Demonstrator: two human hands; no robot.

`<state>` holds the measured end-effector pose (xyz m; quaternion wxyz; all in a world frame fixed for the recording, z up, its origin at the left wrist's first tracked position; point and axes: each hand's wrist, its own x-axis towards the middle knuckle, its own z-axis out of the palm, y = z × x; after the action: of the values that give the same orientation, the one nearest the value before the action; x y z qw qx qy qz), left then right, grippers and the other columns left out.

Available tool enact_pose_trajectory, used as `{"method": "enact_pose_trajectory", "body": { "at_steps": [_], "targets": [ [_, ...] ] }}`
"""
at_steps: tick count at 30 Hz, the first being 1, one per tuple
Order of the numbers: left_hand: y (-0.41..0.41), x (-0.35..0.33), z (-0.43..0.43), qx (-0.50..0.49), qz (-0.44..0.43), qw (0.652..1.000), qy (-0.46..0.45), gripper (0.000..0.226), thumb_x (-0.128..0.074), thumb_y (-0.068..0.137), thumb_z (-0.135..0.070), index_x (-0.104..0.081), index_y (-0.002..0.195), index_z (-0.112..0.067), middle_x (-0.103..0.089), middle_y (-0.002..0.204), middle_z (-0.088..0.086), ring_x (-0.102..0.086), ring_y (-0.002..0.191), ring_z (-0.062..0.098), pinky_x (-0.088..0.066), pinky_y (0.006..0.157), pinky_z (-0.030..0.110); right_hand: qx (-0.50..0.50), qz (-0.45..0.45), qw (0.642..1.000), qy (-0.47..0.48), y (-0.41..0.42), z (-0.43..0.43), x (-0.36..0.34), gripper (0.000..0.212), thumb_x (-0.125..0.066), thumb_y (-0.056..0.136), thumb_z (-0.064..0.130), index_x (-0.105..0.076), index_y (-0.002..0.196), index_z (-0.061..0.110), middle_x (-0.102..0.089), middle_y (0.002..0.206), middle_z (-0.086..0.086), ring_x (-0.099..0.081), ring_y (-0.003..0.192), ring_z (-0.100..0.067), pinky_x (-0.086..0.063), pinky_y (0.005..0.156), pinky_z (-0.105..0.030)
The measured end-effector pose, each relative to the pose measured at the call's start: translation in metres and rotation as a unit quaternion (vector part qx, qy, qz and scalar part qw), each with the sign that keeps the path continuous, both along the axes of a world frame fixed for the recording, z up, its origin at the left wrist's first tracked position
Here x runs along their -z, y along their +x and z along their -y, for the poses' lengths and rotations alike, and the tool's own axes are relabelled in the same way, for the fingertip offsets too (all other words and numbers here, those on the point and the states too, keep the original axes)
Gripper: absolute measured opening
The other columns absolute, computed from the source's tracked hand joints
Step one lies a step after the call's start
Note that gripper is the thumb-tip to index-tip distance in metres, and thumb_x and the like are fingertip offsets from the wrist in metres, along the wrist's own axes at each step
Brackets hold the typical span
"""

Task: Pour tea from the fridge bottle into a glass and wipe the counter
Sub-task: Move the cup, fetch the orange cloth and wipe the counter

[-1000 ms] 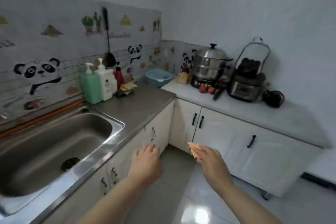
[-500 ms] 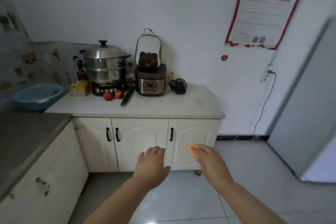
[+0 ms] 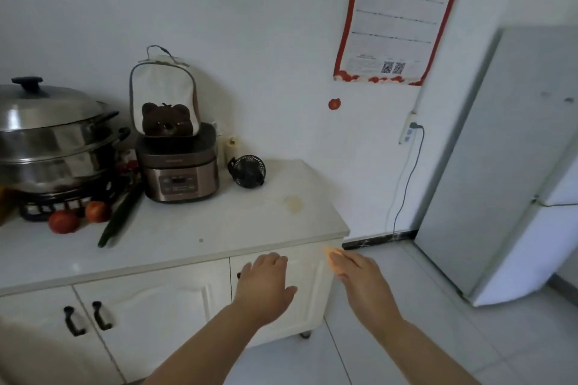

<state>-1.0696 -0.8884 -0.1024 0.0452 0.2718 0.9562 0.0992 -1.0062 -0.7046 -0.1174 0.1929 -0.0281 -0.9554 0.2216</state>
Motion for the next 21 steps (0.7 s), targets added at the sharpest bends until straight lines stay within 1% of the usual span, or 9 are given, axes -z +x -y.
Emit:
{"method": "enact_pose_trajectory", "body": {
  "at_steps": [2,6,7,11,12,15,16,18,21],
  "targets": [
    [-0.030,0.004,-0.019,-0.002,0.001,1.000,0.001,0.057,-0.043,0.094,-0.043,-0.030,0.142,-0.015,-0.034,0.148,0.000,-0.030,0.137,0.019,-0.026,0.112,0.037,-0.013,0.009,1.000,0.004,-0.034,-0.019,0.006,0.044,-0.045,0.090,0.010,-0.051,0.132,0.023,-0.056,0.129,0.002,-0.051,0.111,-0.024,-0.034,0.096,-0.020],
    [-0.089,0.011,-0.058,-0.032,0.009,0.999,0.002,0.057,-0.043,0.093,-0.043,-0.031,0.142,-0.015,-0.037,0.147,0.001,-0.033,0.136,0.020,-0.029,0.109,0.036,-0.046,0.015,0.999,-0.021,-0.106,-0.053,0.016,0.042,-0.050,0.089,0.010,-0.054,0.128,0.023,-0.057,0.127,0.001,-0.053,0.113,-0.022,-0.044,0.099,-0.031],
    [-0.105,0.011,-0.067,-0.043,0.012,0.999,0.005,0.056,-0.043,0.094,-0.043,-0.032,0.141,-0.016,-0.038,0.146,0.002,-0.034,0.135,0.020,-0.030,0.109,0.035,-0.051,0.009,0.998,-0.034,-0.123,-0.060,0.014,0.041,-0.050,0.089,0.009,-0.056,0.127,0.022,-0.057,0.127,0.000,-0.053,0.113,-0.023,-0.043,0.099,-0.029],
    [-0.162,0.004,-0.101,-0.088,0.033,0.995,0.036,0.057,-0.042,0.095,-0.042,-0.029,0.143,-0.016,-0.037,0.148,0.003,-0.035,0.135,0.021,-0.031,0.110,0.034,-0.097,0.035,0.994,-0.034,-0.188,-0.082,0.003,0.040,-0.050,0.090,0.003,-0.056,0.127,0.017,-0.054,0.129,0.000,-0.049,0.114,-0.018,-0.026,0.091,0.002],
    [-0.174,0.002,-0.108,-0.096,0.039,0.994,0.042,0.057,-0.042,0.095,-0.042,-0.028,0.144,-0.016,-0.036,0.148,0.003,-0.035,0.136,0.021,-0.030,0.110,0.034,-0.109,0.036,0.993,-0.034,-0.203,-0.088,0.002,0.040,-0.050,0.090,0.003,-0.056,0.127,0.016,-0.053,0.130,0.000,-0.049,0.114,-0.018,-0.028,0.093,-0.001],
    [-0.212,0.002,-0.125,-0.130,0.075,0.985,0.087,0.055,-0.042,0.096,-0.042,-0.030,0.144,-0.017,-0.041,0.146,0.003,-0.038,0.134,0.020,-0.032,0.109,0.032,-0.129,0.041,0.989,-0.063,-0.245,-0.100,0.004,0.039,-0.052,0.089,0.005,-0.057,0.125,0.017,-0.056,0.128,0.000,-0.051,0.113,-0.021,-0.040,0.100,-0.026],
    [-0.223,0.003,-0.130,-0.147,0.097,0.977,0.117,0.053,-0.042,0.096,-0.041,-0.033,0.142,-0.017,-0.045,0.143,0.004,-0.042,0.131,0.019,-0.035,0.107,0.030,-0.133,0.039,0.987,-0.075,-0.255,-0.102,0.005,0.040,-0.052,0.088,0.004,-0.057,0.125,0.018,-0.056,0.125,0.003,-0.051,0.112,-0.020,-0.041,0.100,-0.029],
    [-0.245,0.004,-0.139,-0.183,0.144,0.953,0.191,0.049,-0.044,0.096,-0.039,-0.041,0.138,-0.015,-0.054,0.133,0.004,-0.049,0.124,0.019,-0.038,0.101,0.027,-0.137,0.049,0.985,-0.093,-0.274,-0.106,0.005,0.044,-0.053,0.088,0.005,-0.053,0.128,0.023,-0.052,0.118,0.013,-0.048,0.109,-0.016,-0.039,0.095,-0.023],
    [-0.278,0.004,-0.151,-0.203,0.234,0.890,0.334,0.037,-0.046,0.097,-0.034,-0.057,0.122,-0.009,-0.065,0.111,0.006,-0.061,0.100,0.018,-0.046,0.086,0.026,-0.135,0.064,0.983,-0.107,-0.306,-0.110,0.006,0.048,-0.054,0.088,0.008,-0.045,0.132,0.024,-0.050,0.119,0.012,-0.045,0.109,-0.011,-0.032,0.088,-0.015]
  ]
}}
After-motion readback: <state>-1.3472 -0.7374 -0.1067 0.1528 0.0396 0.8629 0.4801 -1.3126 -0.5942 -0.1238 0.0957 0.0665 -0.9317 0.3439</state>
